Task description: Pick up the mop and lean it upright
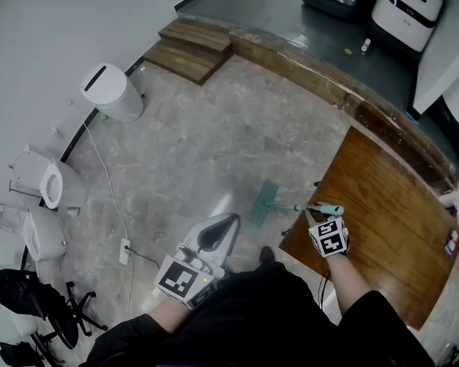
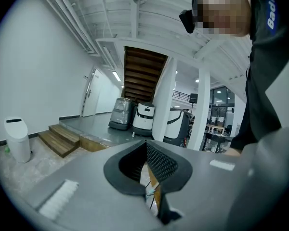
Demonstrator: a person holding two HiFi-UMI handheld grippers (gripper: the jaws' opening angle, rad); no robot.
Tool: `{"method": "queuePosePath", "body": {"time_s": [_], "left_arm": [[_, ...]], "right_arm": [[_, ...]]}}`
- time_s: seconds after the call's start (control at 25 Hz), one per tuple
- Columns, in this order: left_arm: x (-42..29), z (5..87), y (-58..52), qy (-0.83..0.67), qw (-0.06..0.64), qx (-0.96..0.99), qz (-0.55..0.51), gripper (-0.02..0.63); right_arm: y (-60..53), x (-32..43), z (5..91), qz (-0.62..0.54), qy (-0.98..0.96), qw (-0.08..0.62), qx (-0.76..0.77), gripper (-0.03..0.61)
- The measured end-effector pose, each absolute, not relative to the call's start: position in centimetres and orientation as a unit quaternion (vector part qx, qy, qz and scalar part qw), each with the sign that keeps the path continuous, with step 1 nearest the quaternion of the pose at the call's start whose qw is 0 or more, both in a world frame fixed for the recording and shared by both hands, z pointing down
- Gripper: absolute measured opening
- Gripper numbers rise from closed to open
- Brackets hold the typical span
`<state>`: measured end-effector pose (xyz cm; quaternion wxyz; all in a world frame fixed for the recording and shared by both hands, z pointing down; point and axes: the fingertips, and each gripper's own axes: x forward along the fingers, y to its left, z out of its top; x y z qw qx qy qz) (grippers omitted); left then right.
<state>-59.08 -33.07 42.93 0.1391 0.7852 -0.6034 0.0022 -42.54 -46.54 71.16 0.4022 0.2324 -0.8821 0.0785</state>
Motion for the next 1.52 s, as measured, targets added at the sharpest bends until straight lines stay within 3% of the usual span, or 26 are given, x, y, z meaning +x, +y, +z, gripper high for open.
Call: {"method": "queuePosePath", "body": {"time_s": [0.12, 0.44, 0.84, 0.96, 1.28, 1.52], "left_arm": [[-58.2, 43.1, -33.5, -0.599, 0.14, 0.789, 0.006, 0.011], [-56.6, 43.2, -33.9, -0.592, 0.132, 0.795, 0.015, 0.011], [-56.1, 42.7, -32.7, -0.558, 0.122, 0.821, 0.01, 0.011], [-56.3, 42.4, -31.4, -0.536, 0.119, 0.835, 0.001, 0.011], [-58.6, 41.7, -24.4, -0.466, 0.11, 0.878, -0.023, 0.011], [-58.7, 43.3, -19.7, -0.427, 0.132, 0.894, -0.03, 0.011]], "right_arm": [[-46.4, -42.3, 71.5, 0.086, -0.881, 0.403, 0.232, 0.12], [-45.7, -42.3, 71.7, 0.094, -0.885, 0.395, 0.228, 0.216], [-44.9, -38.5, 70.6, 0.096, -0.866, 0.391, 0.296, 0.219], [-43.3, -37.7, 68.9, 0.095, -0.861, 0.373, 0.332, 0.195], [-33.4, -37.3, 63.2, 0.098, -0.839, 0.293, 0.449, 0.059], [-24.2, -37.5, 61.4, 0.117, -0.827, 0.27, 0.479, 0.006]]}}
